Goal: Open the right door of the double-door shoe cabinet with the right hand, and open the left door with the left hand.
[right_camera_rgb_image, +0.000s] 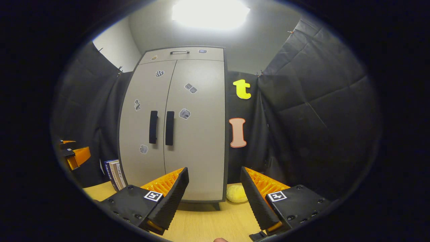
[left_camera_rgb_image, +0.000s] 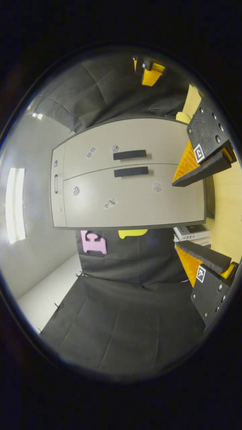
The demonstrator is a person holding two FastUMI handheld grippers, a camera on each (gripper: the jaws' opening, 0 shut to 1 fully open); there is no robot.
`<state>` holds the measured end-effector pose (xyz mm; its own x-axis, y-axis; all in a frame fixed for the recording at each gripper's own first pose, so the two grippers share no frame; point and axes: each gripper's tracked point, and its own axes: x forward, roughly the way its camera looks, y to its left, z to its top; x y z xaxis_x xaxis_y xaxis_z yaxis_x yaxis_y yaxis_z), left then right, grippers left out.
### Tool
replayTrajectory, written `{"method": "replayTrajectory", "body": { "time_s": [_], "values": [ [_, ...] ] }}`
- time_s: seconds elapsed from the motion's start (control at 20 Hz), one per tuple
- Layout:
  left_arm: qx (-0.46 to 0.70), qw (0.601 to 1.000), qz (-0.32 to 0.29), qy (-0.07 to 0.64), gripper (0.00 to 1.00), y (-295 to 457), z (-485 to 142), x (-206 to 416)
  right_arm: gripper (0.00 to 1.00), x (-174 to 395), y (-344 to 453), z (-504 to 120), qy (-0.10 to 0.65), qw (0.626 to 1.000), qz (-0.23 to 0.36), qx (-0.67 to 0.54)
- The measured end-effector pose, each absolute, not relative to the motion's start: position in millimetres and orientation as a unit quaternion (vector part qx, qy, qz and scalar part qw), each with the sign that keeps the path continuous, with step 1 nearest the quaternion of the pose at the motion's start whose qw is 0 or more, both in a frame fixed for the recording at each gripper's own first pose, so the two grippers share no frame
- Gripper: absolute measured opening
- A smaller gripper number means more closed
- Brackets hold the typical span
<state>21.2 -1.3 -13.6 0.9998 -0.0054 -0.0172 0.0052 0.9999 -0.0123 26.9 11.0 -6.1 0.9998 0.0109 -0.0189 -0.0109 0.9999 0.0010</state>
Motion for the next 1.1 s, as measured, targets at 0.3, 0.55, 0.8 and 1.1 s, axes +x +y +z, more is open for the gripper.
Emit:
{"method": "replayTrajectory", "body": {
  "time_s": [0.3,0.55,0.8,1.1],
  "values": [
    [-0.004,1.0,0.001,0.015,0.94,4,-21,27,0.97,52,30,7,0.0,1.0,0.025,0.002],
    [-0.004,1.0,0.013,0.028,0.94,19,-31,29,0.98,93,60,22,-0.002,0.998,0.056,0.013],
    [0.007,0.998,0.042,0.035,0.94,47,-37,22,0.98,130,93,33,-0.001,0.995,0.091,0.035],
    [0.011,0.995,0.087,0.049,0.95,85,-44,8,0.97,174,127,46,0.002,0.992,0.12,0.05]
  ]
}}
